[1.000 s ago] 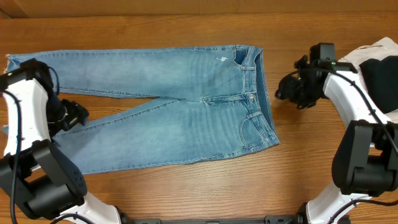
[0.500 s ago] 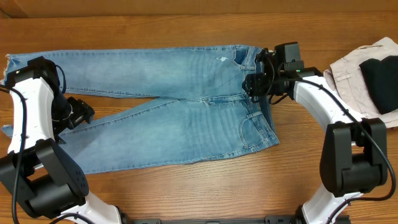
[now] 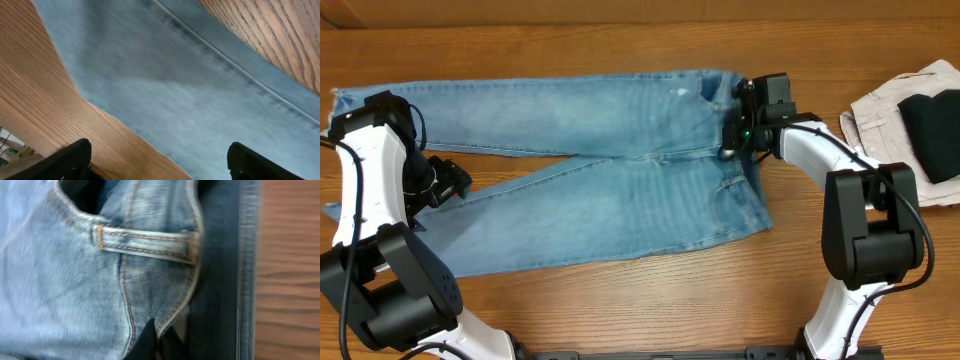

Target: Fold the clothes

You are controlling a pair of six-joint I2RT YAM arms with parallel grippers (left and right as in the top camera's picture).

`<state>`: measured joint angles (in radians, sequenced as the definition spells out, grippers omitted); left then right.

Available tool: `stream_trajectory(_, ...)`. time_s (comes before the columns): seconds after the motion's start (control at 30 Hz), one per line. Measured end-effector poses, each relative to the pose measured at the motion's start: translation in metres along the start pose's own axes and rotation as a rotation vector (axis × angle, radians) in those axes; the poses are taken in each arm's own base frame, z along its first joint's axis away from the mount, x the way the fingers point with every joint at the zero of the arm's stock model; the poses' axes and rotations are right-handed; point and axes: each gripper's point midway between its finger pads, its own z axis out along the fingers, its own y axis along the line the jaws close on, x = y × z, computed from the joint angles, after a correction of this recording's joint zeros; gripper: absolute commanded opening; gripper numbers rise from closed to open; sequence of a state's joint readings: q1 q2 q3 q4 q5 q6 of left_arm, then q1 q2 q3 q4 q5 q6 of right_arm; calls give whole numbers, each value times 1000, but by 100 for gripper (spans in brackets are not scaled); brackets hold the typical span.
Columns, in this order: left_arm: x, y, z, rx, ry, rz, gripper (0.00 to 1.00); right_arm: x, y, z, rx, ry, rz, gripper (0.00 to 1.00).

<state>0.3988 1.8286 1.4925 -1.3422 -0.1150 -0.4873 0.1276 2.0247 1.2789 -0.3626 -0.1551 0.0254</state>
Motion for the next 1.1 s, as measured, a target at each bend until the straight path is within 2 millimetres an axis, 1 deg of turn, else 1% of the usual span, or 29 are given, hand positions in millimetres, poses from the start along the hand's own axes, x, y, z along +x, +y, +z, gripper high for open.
stream_trajectory(0.07,0,0,0,1,-2,6,89,-11,-15,-4,56,-30,49,4)
stream_trajectory(0.13,-1,-1,0,2,-4,12,89,-27,-33,-11,103,-72,102,4)
stream_trajectory(0.2,-1,-1,0,3,-5,16,89,-42,-61,-21,162,-119,175,4)
stream_trajectory(0.23,-2,-1,0,4,-7,17,89,-45,-75,-26,189,-135,210,4)
stream_trajectory(0.27,-2,-1,0,4,-7,18,89,-47,-89,-30,216,-147,245,7)
stream_trajectory(0.3,-2,-1,0,3,-7,19,89,-47,-106,-34,245,-156,287,13)
stream_trajectory(0.37,-2,-1,0,3,-7,19,90,-43,-132,-41,283,-157,346,33)
stream_trajectory(0.4,-1,-1,0,2,-4,20,91,-39,-143,-44,302,-153,368,39)
stream_trajectory(0.47,1,0,0,-2,4,21,99,-33,-160,-49,331,-146,407,46)
stream_trajectory(0.5,3,1,0,-5,10,23,100,-32,-164,-50,339,-146,418,47)
stream_trajectory(0.6,6,3,0,-14,26,30,100,-35,-162,-54,344,-155,420,49)
stream_trajectory(0.67,7,5,0,-23,25,31,100,-43,-156,-64,340,-181,409,49)
stream_trajectory(0.7,7,7,0,-33,25,31,100,-53,-150,-79,332,-217,401,49)
stream_trajectory(0.73,7,7,0,-35,24,31,100,-56,-148,-84,330,-226,398,49)
stream_trajectory(0.77,6,9,0,-42,20,31,100,-65,-141,-103,322,-262,391,49)
stream_trajectory(0.8,5,10,0,-50,16,31,100,-68,-138,-113,320,-274,389,49)
stream_trajectory(0.93,-2,11,5,-63,-18,18,100,-71,-118,-171,307,-311,380,49)
stream_trajectory(1.0,-4,10,14,-64,-29,16,100,-70,-112,-189,304,-318,374,49)
stream_trajectory(1.03,-3,9,21,-65,-29,15,100,-67,-110,-194,305,-309,372,49)
stream_trajectory(1.1,-2,8,35,-65,-33,15,100,-59,-108,-195,306,-278,372,49)
